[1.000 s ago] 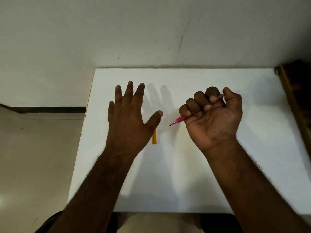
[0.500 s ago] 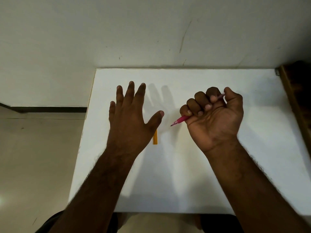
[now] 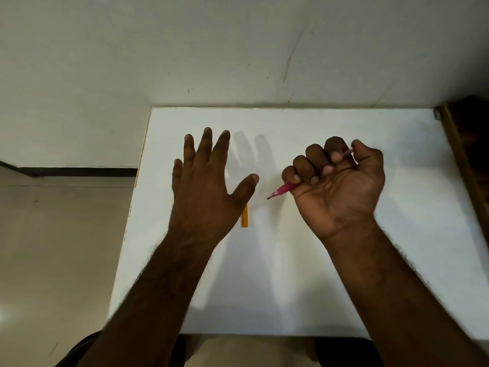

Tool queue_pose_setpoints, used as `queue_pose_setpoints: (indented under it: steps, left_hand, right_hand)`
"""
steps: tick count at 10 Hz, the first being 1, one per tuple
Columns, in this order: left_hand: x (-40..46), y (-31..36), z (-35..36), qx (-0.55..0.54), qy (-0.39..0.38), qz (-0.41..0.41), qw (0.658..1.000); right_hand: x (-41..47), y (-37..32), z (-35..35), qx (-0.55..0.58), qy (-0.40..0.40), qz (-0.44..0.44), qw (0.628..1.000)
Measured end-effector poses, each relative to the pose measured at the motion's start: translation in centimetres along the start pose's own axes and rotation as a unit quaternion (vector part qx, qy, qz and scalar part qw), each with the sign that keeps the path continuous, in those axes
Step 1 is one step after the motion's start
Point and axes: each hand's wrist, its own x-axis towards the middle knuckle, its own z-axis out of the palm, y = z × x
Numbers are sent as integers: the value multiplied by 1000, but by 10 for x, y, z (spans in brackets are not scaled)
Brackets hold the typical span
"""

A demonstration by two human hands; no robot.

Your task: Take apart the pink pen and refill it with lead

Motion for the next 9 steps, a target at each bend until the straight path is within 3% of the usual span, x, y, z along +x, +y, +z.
queue_pose_setpoints:
  steps: [9]
  left_hand:
    - [0,-1,2,0,-1,3,1000]
  right_hand:
    - [1,0,-1,1,5,1,1000]
